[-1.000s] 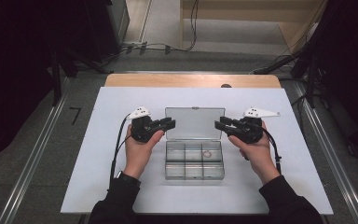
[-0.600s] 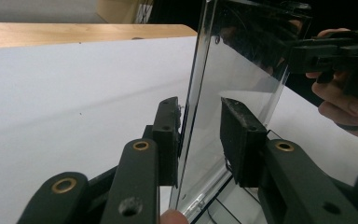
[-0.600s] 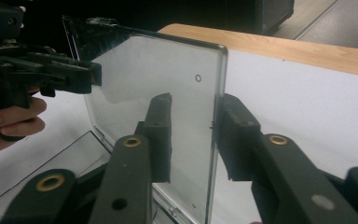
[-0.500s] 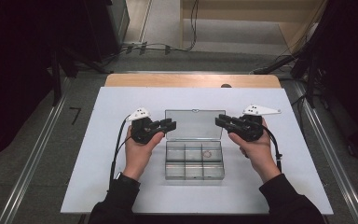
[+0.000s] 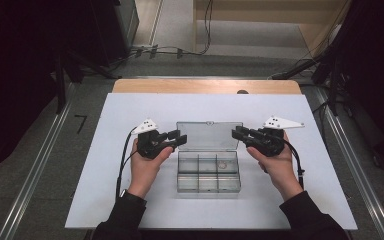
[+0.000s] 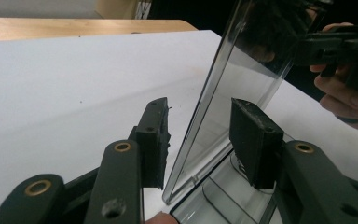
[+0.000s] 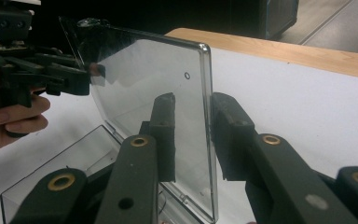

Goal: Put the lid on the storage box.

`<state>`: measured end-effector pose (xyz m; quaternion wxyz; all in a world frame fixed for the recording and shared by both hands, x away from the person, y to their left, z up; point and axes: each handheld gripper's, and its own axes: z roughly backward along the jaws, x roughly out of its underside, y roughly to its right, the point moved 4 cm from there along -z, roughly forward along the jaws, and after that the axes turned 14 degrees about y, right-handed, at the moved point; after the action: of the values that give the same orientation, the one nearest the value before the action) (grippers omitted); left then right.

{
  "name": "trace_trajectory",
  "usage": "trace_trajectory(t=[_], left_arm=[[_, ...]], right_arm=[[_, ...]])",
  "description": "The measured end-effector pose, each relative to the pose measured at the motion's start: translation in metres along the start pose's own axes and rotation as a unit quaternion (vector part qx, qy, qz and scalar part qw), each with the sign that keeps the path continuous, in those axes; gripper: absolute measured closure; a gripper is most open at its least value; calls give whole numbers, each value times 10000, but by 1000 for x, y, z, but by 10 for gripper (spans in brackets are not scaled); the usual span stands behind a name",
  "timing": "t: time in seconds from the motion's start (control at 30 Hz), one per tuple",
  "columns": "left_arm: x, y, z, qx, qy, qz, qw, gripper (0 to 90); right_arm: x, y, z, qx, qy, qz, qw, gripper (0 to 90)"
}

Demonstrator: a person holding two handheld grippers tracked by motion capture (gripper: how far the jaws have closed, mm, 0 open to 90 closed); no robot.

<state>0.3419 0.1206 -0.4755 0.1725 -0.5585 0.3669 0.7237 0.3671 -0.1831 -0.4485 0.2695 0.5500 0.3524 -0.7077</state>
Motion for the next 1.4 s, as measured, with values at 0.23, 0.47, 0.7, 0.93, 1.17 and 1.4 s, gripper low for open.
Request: trace_trajectory(t=[0.23, 0.47, 0.7, 0.93, 1.17, 1.4], left_arm=[[10, -2, 13, -110, -75, -16, 9999, 651], [21, -2, 23, -165, -95, 53, 9998, 725], [27, 3, 30, -47, -59, 121, 9999, 836], [28, 9, 31, 112, -20, 174, 9998, 892], [29, 14, 29, 159, -41, 118, 9998, 893], [30, 19, 27, 202, -68, 60, 9998, 893]], right_arm=[[2, -6, 5, -3, 26, 64, 10000, 680], [4, -10, 9, 4, 45, 143, 9999, 675], [6, -15, 14, 17, 41, 168, 9998, 665], [8, -19, 18, 14, 51, 219, 9997, 655], [12, -21, 22, 40, 100, 191, 9998, 653], [17, -22, 26, 42, 128, 187, 9997, 647]])
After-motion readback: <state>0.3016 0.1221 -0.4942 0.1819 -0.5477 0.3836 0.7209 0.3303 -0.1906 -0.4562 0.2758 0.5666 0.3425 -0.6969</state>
